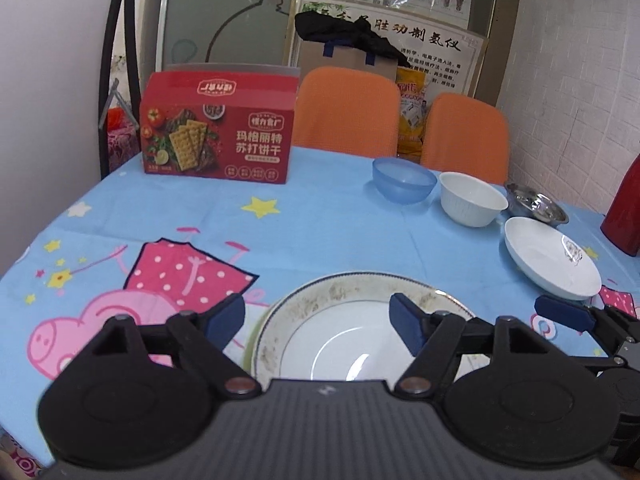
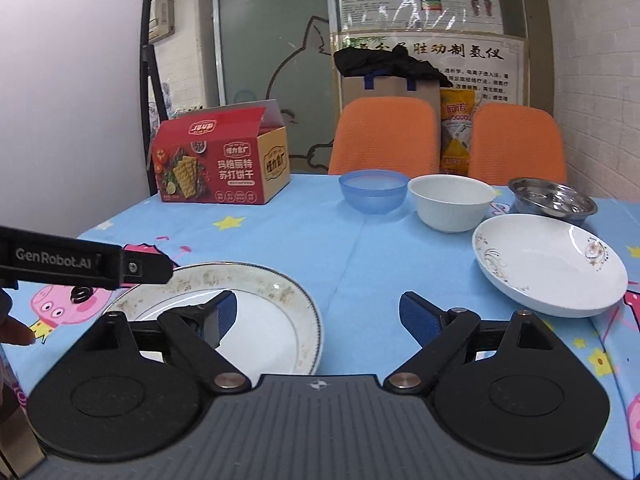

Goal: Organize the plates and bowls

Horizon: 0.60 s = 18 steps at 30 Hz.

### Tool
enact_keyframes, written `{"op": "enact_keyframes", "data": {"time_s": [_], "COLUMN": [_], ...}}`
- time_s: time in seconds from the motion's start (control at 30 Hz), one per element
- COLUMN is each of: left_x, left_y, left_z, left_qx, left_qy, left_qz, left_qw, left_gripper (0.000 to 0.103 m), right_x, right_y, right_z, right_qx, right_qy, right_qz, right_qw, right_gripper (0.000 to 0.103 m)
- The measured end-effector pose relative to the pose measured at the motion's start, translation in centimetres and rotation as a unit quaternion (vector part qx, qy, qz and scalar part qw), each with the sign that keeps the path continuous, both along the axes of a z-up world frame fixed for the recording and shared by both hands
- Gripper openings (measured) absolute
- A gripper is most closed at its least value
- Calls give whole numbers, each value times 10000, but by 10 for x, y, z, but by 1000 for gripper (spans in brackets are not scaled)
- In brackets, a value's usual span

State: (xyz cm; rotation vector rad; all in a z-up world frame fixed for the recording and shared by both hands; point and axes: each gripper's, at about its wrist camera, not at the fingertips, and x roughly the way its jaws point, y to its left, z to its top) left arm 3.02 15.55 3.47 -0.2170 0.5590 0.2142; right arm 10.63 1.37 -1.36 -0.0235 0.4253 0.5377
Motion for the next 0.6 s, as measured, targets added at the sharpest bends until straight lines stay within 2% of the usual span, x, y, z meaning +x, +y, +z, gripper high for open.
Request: {"op": "enact_keyframes", "data": {"time_s": [0.27, 0.43, 0.6], "left_x": [29, 57, 88], "left_y": [-42, -79, -108], "left_z": [3, -5, -18], "left_qx": [-194, -240, -550], "left_qy": [63, 311, 602], "left_qz": [-591, -938, -1061], "left_qw": [9980, 9948, 9910], "left_gripper": [72, 73, 73], "right_x": [21, 33, 43], "right_y": [-65, -111, -146], "right_z": [-4, -9, -13], "right_qx": [187, 408, 514], "right_qy": [320, 471, 583], "right_qz": [-826, -1456, -1808], "right_qw": [9959, 9874, 9804], "right_gripper": [103, 103, 103]}}
